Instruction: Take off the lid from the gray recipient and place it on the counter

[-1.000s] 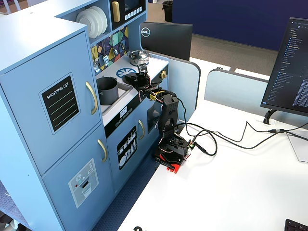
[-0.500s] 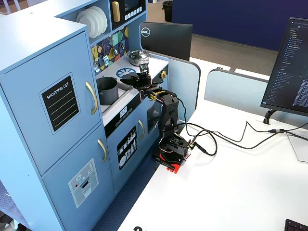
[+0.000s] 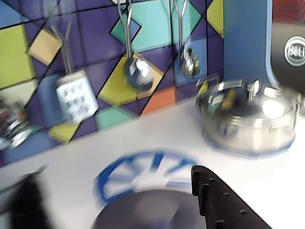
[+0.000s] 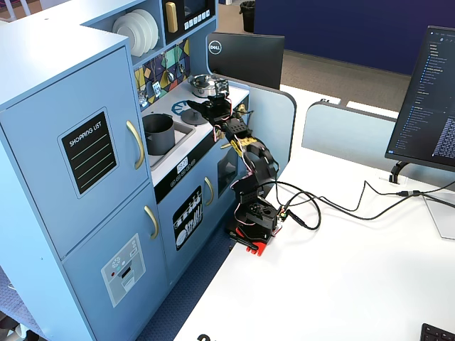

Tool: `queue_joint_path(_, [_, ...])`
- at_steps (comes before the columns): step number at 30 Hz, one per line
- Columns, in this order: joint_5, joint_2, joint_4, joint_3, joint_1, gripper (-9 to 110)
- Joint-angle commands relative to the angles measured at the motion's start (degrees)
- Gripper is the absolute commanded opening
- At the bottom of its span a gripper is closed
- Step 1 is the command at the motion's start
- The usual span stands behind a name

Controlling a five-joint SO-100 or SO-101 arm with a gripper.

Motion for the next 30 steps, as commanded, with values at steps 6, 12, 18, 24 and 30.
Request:
queue_joint_path(6, [1.85, 28.30, 46.85, 5.80, -17.14, 0])
queue_joint_path(12, [0.18, 35.68, 48.96, 23.03, -26.46, 0])
queue_joint_path(18, [0.35, 42.10, 44.65, 43.24, -31.29, 0])
queue_joint_path(24, [0.35, 46.49, 52.38, 53.17, -33.75, 0])
queue_joint_path(30, [-0.70, 48.52, 63.81, 54.23, -32.87, 0])
